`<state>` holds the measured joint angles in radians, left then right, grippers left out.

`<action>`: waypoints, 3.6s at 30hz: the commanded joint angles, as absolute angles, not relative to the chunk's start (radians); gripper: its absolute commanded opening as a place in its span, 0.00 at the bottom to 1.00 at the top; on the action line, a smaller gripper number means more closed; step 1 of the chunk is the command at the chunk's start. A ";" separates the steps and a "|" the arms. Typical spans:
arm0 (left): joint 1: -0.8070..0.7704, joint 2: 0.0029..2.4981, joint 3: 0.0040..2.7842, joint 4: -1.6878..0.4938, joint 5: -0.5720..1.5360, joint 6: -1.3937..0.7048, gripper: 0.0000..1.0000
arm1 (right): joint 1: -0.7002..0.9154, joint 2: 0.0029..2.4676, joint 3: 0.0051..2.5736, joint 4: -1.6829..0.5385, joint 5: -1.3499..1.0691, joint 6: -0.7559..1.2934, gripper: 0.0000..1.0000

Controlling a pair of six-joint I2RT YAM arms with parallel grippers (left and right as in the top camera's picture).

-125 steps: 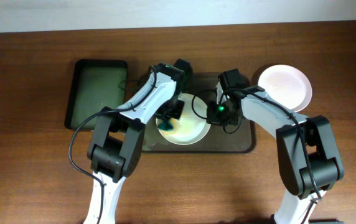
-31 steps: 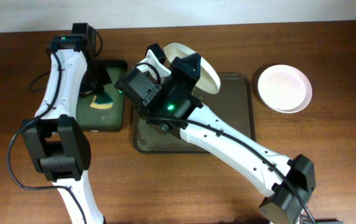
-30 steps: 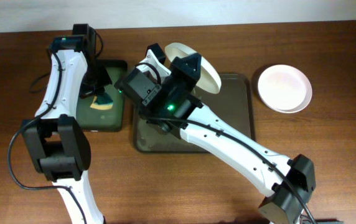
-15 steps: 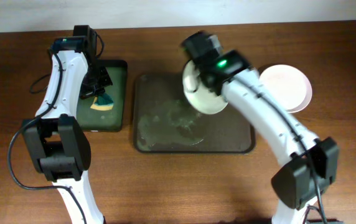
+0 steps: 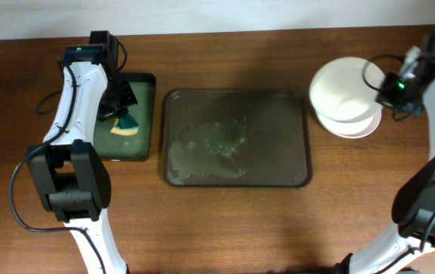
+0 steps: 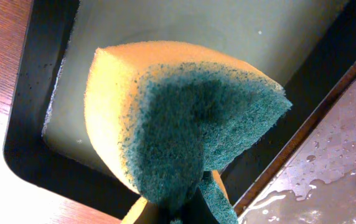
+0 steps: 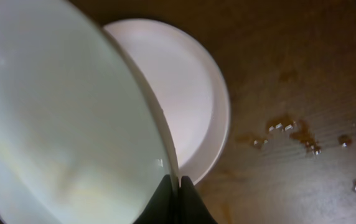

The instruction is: Clean dirty plates on tray and stack at the side

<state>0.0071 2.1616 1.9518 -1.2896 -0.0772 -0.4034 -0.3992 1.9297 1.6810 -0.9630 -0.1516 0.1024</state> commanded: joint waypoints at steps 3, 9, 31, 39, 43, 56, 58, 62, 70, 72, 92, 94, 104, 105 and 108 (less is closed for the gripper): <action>0.008 2.144 1.944 -1.283 -0.067 -0.387 0.00 | -0.445 1.937 1.490 -0.769 -0.258 0.187 0.04; 0.008 2.144 1.944 -1.283 -0.067 -0.387 0.00 | -0.445 1.937 1.360 -0.582 -0.251 0.271 0.17; 0.044 2.144 1.914 -1.143 -0.070 -0.387 0.01 | -0.283 1.592 1.462 -0.845 -0.260 0.266 0.50; 0.068 2.144 1.842 -1.069 -0.066 -0.387 0.01 | -0.098 1.624 1.460 -0.853 -0.255 0.241 0.46; 0.068 2.144 1.776 -1.011 -0.066 -0.387 0.01 | -0.007 1.624 1.460 -0.853 -0.255 0.241 0.63; 0.073 2.144 1.664 -0.857 0.116 -0.315 0.89 | 0.202 1.622 1.460 -0.850 -0.255 0.245 0.77; 0.087 2.137 1.692 -0.883 0.113 -0.302 1.00 | 0.212 1.616 1.460 -0.856 -0.255 0.245 0.83; 0.115 2.082 1.794 -0.984 0.112 -0.289 1.00 | 0.216 1.570 1.460 -0.884 -0.255 0.245 0.96; 0.109 1.821 1.885 -1.145 0.120 -0.289 1.00 | 0.216 1.356 1.460 -0.985 -0.251 0.244 0.98; 0.097 1.758 1.885 -1.209 0.120 -0.289 1.00 | 0.216 1.280 1.460 -1.046 -0.249 0.234 0.98; 0.081 1.722 1.864 -1.427 0.109 -0.290 0.99 | 0.216 1.017 1.373 -1.355 -0.120 0.191 0.98; 0.081 1.722 1.864 -1.427 0.109 -0.290 0.99 | 0.216 1.047 1.373 -1.355 -0.120 0.191 0.98; 0.081 1.722 1.864 -1.427 0.109 -0.290 1.00 | 0.216 1.212 1.373 -1.448 -0.121 0.170 0.98; 0.081 1.722 1.864 -1.427 0.109 -0.290 0.99 | 0.216 1.217 1.372 -1.446 -0.123 0.170 0.98; 0.081 1.722 1.864 -1.427 0.109 -0.290 0.99 | 0.216 1.198 1.372 -1.391 -0.122 0.169 0.98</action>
<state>0.0814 1.7149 1.8748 -1.4284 0.1085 -0.3054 0.2085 1.2209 1.3724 -1.4227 -0.1284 0.1795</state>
